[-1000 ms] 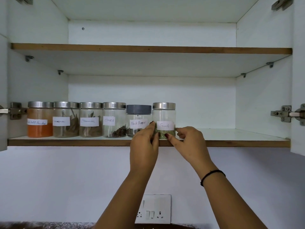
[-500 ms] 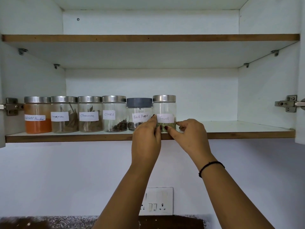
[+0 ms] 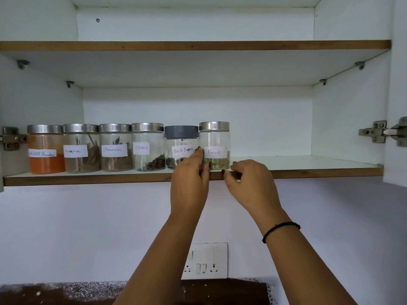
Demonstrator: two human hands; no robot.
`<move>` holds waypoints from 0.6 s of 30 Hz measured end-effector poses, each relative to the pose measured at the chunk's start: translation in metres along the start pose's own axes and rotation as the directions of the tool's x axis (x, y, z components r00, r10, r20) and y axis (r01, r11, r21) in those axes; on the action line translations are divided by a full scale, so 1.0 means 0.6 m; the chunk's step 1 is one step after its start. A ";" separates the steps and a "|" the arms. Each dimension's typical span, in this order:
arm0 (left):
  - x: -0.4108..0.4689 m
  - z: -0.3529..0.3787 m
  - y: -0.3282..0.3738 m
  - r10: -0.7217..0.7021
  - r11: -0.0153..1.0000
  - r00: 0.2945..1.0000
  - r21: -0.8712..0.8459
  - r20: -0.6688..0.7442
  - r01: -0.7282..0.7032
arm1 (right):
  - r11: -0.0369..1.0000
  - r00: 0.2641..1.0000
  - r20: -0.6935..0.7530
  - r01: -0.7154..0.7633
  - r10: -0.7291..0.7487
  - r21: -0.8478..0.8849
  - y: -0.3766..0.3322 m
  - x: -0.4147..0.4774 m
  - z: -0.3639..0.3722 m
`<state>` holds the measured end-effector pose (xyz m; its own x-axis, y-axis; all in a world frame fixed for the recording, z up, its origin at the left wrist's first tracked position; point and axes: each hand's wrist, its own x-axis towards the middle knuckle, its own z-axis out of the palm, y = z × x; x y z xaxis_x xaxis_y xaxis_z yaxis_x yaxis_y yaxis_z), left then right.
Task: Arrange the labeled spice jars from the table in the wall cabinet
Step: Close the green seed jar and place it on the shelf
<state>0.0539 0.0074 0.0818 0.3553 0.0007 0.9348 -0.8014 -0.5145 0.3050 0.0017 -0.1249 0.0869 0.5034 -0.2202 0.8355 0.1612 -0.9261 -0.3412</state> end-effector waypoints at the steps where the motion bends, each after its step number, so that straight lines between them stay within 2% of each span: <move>1: -0.001 0.001 0.000 -0.001 1.000 1.000 0.004 -0.003 0.001 | 1.000 1.000 0.011 0.015 -0.015 -0.013 0.000 -0.004 -0.003; 5: -0.005 -0.003 -0.004 -0.002 1.000 0.999 0.011 0.032 0.002 | 0.999 0.999 0.032 0.038 -0.039 0.022 0.002 -0.020 -0.014; 9: -0.012 -0.028 -0.003 -0.021 0.997 0.994 -0.074 0.112 0.029 | 0.995 0.993 0.086 0.078 -0.084 0.062 0.009 -0.032 -0.027; 13: -0.052 -0.053 0.007 0.060 0.998 0.996 -0.010 0.066 -0.059 | 0.964 0.991 0.062 0.102 -0.121 0.247 -0.011 -0.058 -0.049; 18: -0.128 -0.067 0.012 -0.103 0.973 0.989 -0.197 0.102 0.122 | 0.928 0.982 0.029 0.166 -0.186 0.335 -0.042 -0.129 -0.061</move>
<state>0.0017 0.0379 0.0195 0.4836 -0.0338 0.8746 -0.8310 -0.3316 0.4467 -0.0723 -0.0956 0.0468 0.4890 -0.0351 0.8716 0.5173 -0.7928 -0.3221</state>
